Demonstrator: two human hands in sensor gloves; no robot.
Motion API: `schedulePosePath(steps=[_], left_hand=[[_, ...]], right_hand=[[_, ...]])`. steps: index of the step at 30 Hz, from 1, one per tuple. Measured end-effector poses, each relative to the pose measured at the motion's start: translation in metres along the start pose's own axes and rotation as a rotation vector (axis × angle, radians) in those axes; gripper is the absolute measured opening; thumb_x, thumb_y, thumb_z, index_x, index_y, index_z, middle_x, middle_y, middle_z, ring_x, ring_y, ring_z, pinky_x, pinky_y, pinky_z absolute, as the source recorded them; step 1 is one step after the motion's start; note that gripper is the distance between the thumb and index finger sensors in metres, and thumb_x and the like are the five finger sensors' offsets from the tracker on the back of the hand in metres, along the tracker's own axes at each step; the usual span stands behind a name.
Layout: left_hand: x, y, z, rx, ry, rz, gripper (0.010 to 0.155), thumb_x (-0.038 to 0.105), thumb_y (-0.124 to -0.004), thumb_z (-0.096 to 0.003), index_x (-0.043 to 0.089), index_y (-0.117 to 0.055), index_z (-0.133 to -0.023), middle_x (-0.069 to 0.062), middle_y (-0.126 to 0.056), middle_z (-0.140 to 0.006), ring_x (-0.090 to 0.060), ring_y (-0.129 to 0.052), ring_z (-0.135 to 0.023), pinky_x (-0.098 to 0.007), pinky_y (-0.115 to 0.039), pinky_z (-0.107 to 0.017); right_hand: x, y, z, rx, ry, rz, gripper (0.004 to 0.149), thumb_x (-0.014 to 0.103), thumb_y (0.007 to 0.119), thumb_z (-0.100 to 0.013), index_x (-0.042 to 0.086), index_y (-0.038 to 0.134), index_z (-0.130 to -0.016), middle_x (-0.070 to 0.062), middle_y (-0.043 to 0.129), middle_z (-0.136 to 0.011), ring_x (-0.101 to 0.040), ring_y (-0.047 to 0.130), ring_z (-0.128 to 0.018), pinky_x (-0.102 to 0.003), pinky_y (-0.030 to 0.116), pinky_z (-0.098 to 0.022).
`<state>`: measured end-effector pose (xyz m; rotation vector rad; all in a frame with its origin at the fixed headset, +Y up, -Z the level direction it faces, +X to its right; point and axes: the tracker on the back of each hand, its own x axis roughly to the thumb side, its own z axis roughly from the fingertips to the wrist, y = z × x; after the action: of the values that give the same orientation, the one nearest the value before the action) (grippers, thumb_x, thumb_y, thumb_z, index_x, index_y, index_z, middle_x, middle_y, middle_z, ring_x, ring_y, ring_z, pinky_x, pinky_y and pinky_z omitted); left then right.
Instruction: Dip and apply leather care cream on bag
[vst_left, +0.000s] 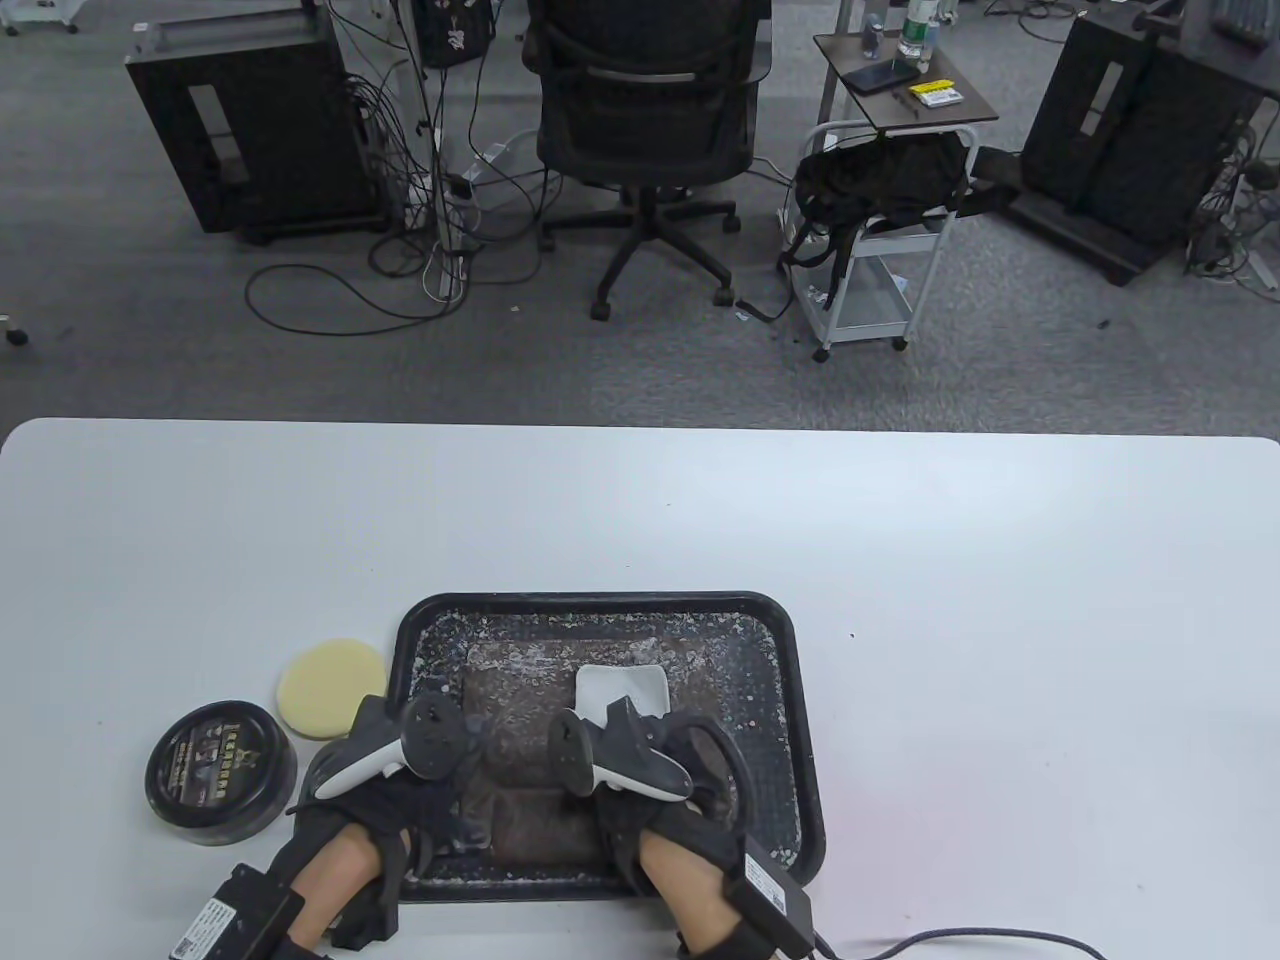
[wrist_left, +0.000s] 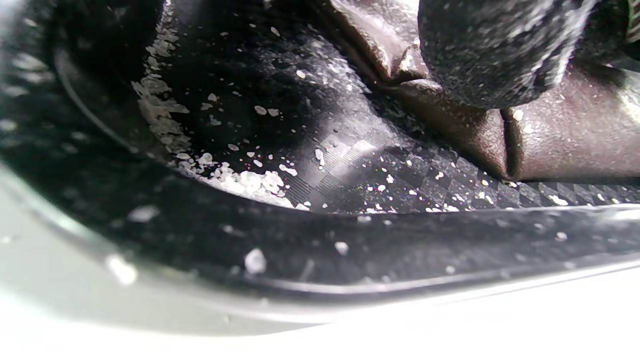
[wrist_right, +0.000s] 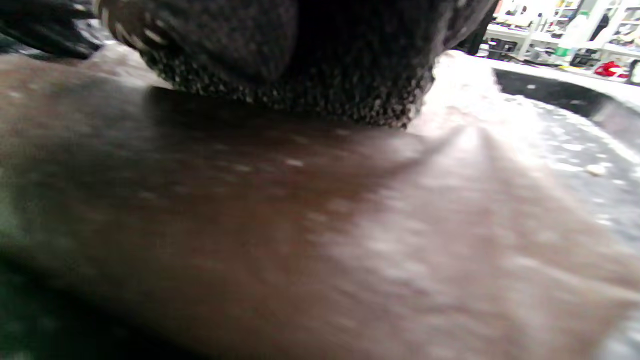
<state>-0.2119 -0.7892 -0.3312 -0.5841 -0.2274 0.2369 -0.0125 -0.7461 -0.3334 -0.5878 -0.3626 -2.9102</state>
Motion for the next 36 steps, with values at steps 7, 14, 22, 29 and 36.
schedulePosePath(steps=[7,14,22,29,36], left_hand=[[0.001,-0.001,-0.001,0.010,-0.009,-0.003,0.103,0.057,-0.082,-0.0320,0.039,0.001,-0.089,0.002,-0.028,-0.110,-0.029,-0.028,-0.107,-0.060,-0.017,-0.076],[0.002,-0.001,-0.003,0.019,-0.018,-0.004,0.107,0.058,-0.083,-0.0317,0.038,0.008,-0.085,0.000,-0.029,-0.109,-0.031,-0.029,-0.106,-0.060,-0.018,-0.076],[0.003,-0.001,-0.003,0.027,-0.008,-0.020,0.110,0.058,-0.084,-0.0299,0.037,0.009,-0.085,0.001,-0.029,-0.109,-0.030,-0.030,-0.106,-0.060,-0.019,-0.076],[0.005,-0.001,-0.004,0.025,0.009,-0.044,0.110,0.058,-0.083,-0.0298,0.038,0.009,-0.085,0.002,-0.029,-0.109,-0.029,-0.030,-0.107,-0.060,-0.020,-0.077],[0.006,-0.001,-0.004,0.015,0.022,-0.055,0.108,0.058,-0.083,-0.0298,0.038,0.006,-0.087,0.002,-0.028,-0.109,-0.029,-0.030,-0.107,-0.060,-0.020,-0.077]], right_hand=[[0.032,-0.002,-0.005,-0.050,-0.067,0.019,0.056,0.021,0.077,-0.040,0.021,0.072,-0.096,-0.011,0.071,-0.102,-0.039,0.076,-0.092,-0.056,0.058,-0.070],[0.059,-0.004,-0.006,-0.082,-0.183,-0.053,0.056,0.021,0.076,-0.041,0.023,0.071,-0.096,-0.008,0.068,-0.104,-0.037,0.071,-0.095,-0.055,0.055,-0.071],[0.064,-0.002,-0.006,-0.071,-0.286,-0.115,0.055,0.020,0.077,-0.040,0.025,0.073,-0.094,-0.004,0.068,-0.105,-0.037,0.068,-0.097,-0.055,0.052,-0.072],[0.041,-0.003,0.000,-0.040,-0.287,-0.126,0.053,0.019,0.077,-0.039,0.029,0.076,-0.092,0.000,0.070,-0.104,-0.032,0.068,-0.098,-0.054,0.052,-0.072],[0.004,0.001,0.008,0.015,-0.218,-0.101,0.052,0.018,0.077,-0.039,0.030,0.078,-0.089,0.002,0.072,-0.103,-0.031,0.070,-0.097,-0.054,0.052,-0.072]])
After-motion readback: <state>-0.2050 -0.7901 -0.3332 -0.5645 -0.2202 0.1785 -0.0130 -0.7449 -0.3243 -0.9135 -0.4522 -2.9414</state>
